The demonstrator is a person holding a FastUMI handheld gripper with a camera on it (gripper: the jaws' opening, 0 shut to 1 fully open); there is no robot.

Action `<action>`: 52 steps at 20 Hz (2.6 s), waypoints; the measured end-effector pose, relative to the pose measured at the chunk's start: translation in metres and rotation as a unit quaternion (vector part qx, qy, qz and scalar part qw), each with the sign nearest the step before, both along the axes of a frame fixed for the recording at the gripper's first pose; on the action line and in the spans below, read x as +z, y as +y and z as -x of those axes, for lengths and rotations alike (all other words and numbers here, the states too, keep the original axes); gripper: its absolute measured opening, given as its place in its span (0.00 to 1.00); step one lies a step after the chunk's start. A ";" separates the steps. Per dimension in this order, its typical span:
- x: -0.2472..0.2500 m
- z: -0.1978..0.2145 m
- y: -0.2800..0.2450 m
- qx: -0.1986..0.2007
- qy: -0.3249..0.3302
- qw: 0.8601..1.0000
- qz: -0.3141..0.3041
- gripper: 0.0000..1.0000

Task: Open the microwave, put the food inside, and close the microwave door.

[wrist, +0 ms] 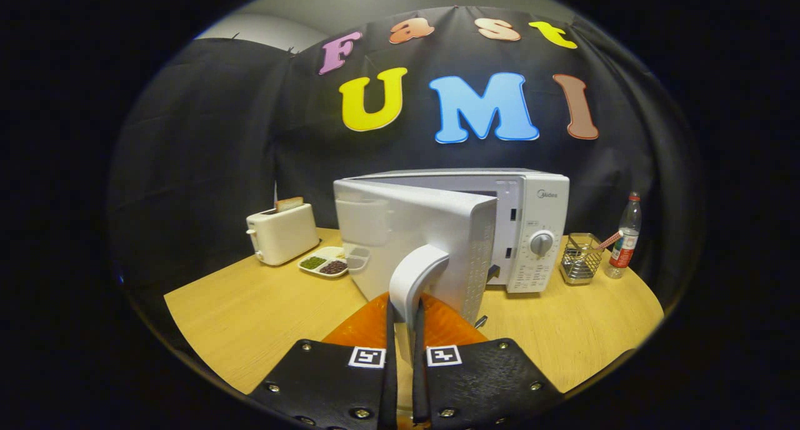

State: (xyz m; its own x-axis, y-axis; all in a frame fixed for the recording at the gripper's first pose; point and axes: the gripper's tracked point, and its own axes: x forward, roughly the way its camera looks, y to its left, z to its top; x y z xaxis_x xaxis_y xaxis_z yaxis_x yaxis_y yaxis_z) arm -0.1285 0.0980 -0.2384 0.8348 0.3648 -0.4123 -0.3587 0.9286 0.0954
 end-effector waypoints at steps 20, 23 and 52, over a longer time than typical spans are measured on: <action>0.008 0.065 0.197 -0.186 -0.095 0.976 0.056 0.09; 0.006 0.065 0.203 -0.202 -0.097 0.973 0.059 0.17; -0.063 0.147 -0.037 0.012 0.019 0.994 0.107 0.86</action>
